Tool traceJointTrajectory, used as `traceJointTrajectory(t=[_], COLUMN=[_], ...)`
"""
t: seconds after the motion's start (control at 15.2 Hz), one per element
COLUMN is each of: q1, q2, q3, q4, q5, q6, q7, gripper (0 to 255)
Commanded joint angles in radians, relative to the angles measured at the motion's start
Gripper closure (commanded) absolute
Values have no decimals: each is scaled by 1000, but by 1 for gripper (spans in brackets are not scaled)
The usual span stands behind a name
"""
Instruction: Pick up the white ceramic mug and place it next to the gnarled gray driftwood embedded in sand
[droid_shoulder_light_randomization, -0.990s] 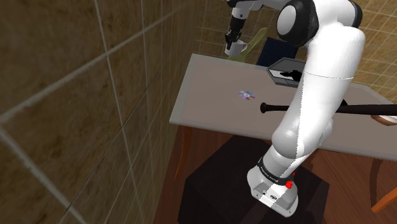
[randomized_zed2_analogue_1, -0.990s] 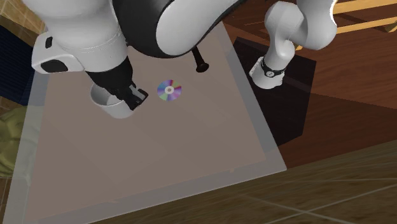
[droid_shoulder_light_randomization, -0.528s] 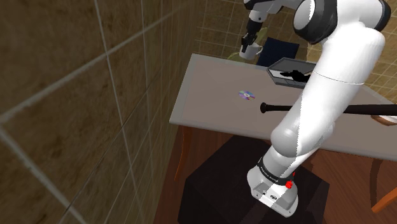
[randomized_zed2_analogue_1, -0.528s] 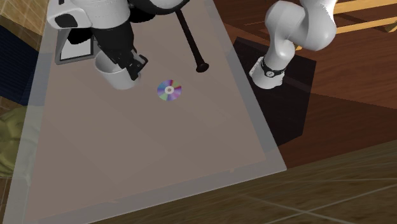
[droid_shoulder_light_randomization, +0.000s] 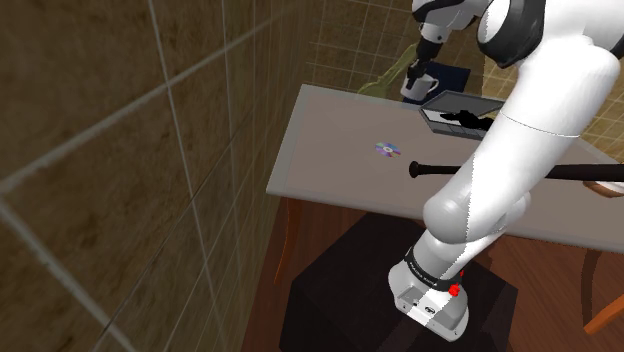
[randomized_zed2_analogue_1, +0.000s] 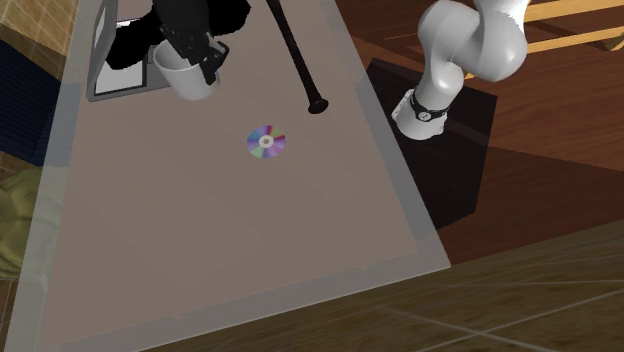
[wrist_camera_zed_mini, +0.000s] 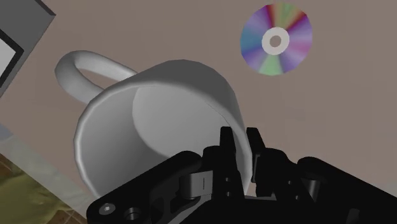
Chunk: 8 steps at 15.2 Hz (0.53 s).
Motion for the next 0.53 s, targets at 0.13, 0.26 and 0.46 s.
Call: traceJointTrajectory(t=[0.13,0.26,0.46], q1=[-49,-75,-117], q2=[-5,-1,14], q3=[-41,-62,-93], q4=[-4,0,15], q5=[9,17,34], q6=[-5,-9,-17], q7=[-94,-142,-219], gripper=[255,255,255])
